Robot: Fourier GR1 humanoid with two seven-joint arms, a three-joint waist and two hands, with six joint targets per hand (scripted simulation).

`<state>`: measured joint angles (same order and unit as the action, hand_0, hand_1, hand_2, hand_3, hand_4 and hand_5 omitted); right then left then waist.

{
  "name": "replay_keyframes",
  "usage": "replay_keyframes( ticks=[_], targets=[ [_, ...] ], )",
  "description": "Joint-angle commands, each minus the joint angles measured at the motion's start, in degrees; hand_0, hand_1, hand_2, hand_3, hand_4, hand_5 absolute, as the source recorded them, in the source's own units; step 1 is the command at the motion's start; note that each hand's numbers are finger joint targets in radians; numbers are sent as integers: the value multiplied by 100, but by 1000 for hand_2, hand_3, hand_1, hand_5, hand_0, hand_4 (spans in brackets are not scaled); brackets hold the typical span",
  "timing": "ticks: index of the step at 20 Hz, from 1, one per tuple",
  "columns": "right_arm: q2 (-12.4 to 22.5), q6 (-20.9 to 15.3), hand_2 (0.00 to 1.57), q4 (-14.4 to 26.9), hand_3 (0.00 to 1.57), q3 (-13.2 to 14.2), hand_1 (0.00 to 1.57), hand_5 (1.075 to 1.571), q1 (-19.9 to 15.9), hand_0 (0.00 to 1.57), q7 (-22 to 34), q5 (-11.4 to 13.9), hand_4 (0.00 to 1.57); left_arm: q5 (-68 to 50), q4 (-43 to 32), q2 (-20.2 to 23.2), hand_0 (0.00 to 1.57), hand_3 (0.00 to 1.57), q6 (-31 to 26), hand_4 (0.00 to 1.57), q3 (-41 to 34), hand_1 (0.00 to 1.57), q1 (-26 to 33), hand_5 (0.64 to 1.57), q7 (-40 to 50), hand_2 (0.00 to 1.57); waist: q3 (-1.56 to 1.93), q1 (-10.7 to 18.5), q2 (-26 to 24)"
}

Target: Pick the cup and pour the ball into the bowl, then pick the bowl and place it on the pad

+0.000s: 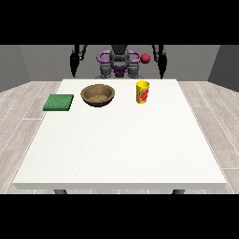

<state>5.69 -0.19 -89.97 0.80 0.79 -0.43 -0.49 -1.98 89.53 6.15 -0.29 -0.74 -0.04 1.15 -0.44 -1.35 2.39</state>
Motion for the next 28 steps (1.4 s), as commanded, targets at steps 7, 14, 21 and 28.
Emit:
replay_keyframes(
  ticks=[7, 14, 21, 28],
  targets=[
    [615, 779, 0, -448, 0, 664, 0, 1569, -23, 0, 481, -1023, 0, -640, 977, -118, 0, 0, 193, 0, -309, 0, -562, 1557, 1024, 0, 55, -25, -1474],
    [829, 1168, 0, -892, 0, 1133, 0, 1570, 182, 0, 438, -1481, 0, -1257, 792, 424, 0, 0, -585, 0, -1133, 0, -116, 1547, 45, 0, 42, -74, -863],
    [782, 1197, 0, -356, 0, 1255, 0, 1570, -478, 0, -15, -1315, 0, -918, 170, 445, 0, 0, -477, 0, -1101, 0, -987, 1536, -389, 0, 44, -13, -148],
    [783, 1552, 0, -78, 0, 1230, 0, 1571, -492, 0, -635, -1287, 0, -503, -1142, 107, 0, 0, -465, 0, -1080, 0, -977, 1526, -2177, 0, 42, -279, 437]
  ],
)
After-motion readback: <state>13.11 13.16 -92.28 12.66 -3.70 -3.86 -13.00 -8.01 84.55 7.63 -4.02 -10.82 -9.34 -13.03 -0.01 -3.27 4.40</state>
